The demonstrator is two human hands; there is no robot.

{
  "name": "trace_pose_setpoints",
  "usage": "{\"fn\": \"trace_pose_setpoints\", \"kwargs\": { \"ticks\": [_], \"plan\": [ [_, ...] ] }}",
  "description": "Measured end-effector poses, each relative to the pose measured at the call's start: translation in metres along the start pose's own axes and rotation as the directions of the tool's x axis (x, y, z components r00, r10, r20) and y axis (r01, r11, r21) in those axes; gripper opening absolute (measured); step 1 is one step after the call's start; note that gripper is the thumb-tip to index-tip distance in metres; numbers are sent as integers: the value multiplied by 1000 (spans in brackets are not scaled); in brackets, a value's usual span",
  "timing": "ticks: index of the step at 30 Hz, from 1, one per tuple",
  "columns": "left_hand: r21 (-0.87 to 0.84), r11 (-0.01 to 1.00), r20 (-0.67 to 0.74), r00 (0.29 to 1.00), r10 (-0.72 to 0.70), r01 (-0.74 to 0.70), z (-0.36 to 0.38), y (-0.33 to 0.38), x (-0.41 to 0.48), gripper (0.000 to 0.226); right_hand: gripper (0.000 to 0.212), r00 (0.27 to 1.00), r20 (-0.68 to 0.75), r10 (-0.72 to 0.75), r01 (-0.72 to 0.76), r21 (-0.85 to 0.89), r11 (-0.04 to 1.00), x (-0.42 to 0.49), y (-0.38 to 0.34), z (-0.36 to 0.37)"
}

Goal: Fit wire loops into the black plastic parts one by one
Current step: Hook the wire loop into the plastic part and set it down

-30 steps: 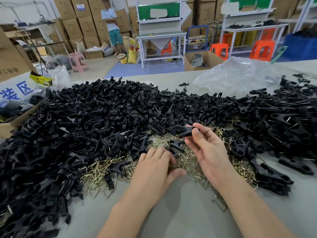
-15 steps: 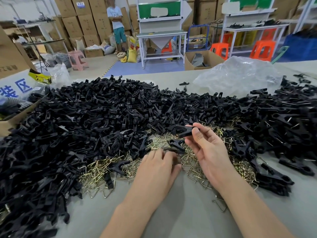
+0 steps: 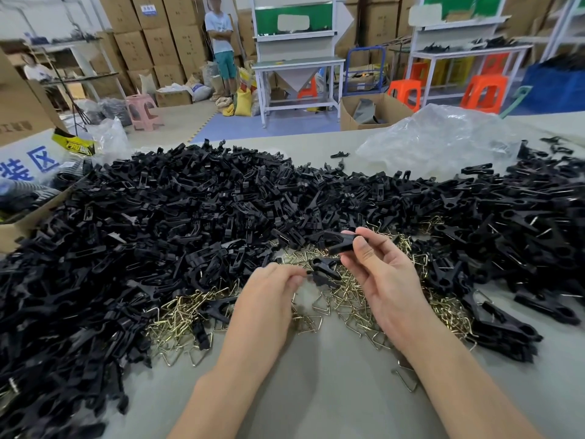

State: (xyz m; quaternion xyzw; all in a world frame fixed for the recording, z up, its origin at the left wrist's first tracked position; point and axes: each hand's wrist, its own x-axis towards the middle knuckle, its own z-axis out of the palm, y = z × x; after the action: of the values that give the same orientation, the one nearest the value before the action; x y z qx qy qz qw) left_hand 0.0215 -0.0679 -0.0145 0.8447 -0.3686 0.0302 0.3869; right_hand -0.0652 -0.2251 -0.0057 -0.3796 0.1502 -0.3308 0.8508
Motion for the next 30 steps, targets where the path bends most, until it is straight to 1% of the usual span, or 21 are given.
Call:
{"fn": "trace_pose_setpoints", "kwargs": {
  "ticks": [1,3,4,6,8,9,12,15,17,19,24,27,30],
  "plan": [
    [-98,993,-38,997,-71,67,-2,1,0,17,30,1000,4,-6,6,-4,1000,0,0,0],
    [-306,938,-79,978,-195,162,-6,3,1,15,28,1000,22,-10,10,-17,1000,0,1,0],
    [-415,889,-80,966,-246,192,-7,4,3,13,27,999,35,-6,7,-27,1000,0,2,0],
    [-623,742,-26,942,-335,247,-10,6,8,6,26,998,68,3,1,-64,998,-1,4,1],
    [-742,612,40,929,-367,274,-13,9,10,7,25,994,111,8,5,-114,993,-2,6,1],
    [-766,578,63,927,-369,282,-13,8,11,8,26,991,133,10,10,-144,990,-3,6,2],
    [-784,534,123,922,-366,317,-11,6,10,11,30,986,169,12,24,-210,977,-5,7,2],
    [-804,492,172,923,-345,334,-11,6,9,11,30,984,179,10,30,-222,975,-5,8,2],
    [-814,474,188,924,-333,336,-12,6,8,17,29,984,180,9,31,-219,975,-4,8,1],
    [-813,468,208,923,-323,346,-13,7,8,20,29,984,180,8,31,-213,977,-4,8,1],
    [-776,498,267,917,-297,387,-12,10,7,13,22,975,219,43,13,-246,969,-5,12,1],
    [-770,506,263,917,-300,387,-9,9,6,13,24,972,231,50,17,-279,960,-6,12,2],
    [-764,520,250,919,-306,381,-7,8,6,15,21,963,262,58,37,-342,939,-8,12,1]
  ]
}}
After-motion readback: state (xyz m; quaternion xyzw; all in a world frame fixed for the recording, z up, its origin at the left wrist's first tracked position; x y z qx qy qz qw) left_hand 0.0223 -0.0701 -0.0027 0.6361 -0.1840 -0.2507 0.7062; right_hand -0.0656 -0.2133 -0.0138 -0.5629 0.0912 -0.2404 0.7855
